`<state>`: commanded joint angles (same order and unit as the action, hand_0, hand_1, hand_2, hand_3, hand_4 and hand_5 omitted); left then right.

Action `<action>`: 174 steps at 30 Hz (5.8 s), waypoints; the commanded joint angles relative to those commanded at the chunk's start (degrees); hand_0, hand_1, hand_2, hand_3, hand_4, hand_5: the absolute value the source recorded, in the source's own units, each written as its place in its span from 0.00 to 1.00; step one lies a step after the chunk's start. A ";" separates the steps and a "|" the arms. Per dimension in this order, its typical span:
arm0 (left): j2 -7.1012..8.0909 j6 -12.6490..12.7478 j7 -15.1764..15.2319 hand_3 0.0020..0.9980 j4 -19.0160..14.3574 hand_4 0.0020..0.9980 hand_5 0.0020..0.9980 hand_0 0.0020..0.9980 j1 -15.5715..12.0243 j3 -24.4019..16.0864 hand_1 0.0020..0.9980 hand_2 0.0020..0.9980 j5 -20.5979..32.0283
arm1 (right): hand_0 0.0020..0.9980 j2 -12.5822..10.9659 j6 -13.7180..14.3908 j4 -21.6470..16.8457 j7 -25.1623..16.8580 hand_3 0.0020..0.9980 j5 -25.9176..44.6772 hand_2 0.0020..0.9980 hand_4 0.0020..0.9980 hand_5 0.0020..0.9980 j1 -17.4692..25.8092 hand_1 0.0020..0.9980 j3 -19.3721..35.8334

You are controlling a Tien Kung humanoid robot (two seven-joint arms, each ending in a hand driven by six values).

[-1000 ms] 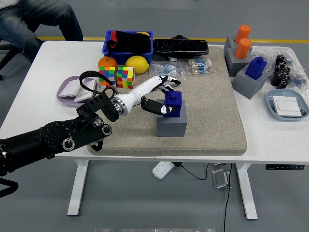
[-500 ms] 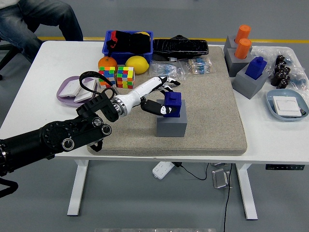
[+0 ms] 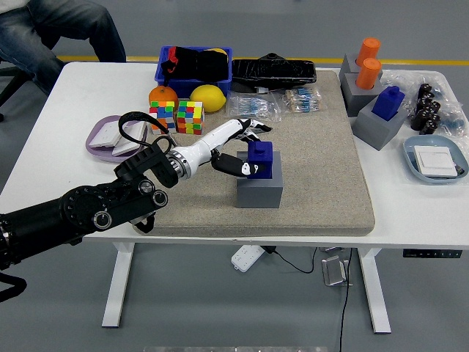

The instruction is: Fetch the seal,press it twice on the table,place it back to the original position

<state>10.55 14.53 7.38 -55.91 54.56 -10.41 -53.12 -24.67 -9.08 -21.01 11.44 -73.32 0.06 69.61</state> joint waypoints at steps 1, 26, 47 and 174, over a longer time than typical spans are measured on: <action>0.02 -0.02 0.01 0.84 -0.02 0.75 0.00 0.81 0.00 0.01 0.72 0.62 0.02 | 0.93 0.00 0.00 -0.01 0.00 0.78 0.01 0.77 0.83 0.46 0.01 0.77 -0.04; -0.01 -0.83 0.25 0.85 0.09 0.85 0.00 0.83 0.02 -0.75 0.78 0.72 0.51 | 0.93 -0.04 -0.06 -0.02 -0.01 0.78 -0.06 0.77 0.83 0.46 0.08 0.77 0.20; -0.26 -5.68 0.47 0.94 1.24 1.00 0.00 0.90 0.09 -1.52 0.91 0.88 4.79 | 0.93 0.20 -0.10 -0.02 -0.01 0.78 -0.12 0.77 0.83 0.46 0.07 0.77 0.61; 23.16 3.97 4.98 0.86 6.47 0.80 0.17 0.86 -14.82 -36.06 0.86 0.86 6.36 | 0.92 -1.72 0.15 0.13 0.38 0.78 0.86 0.77 0.82 0.47 -3.03 0.77 -0.81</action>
<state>33.71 18.49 12.37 -49.44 39.74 -46.47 -46.76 -26.39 -8.93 -20.88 11.82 -72.47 -2.97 68.79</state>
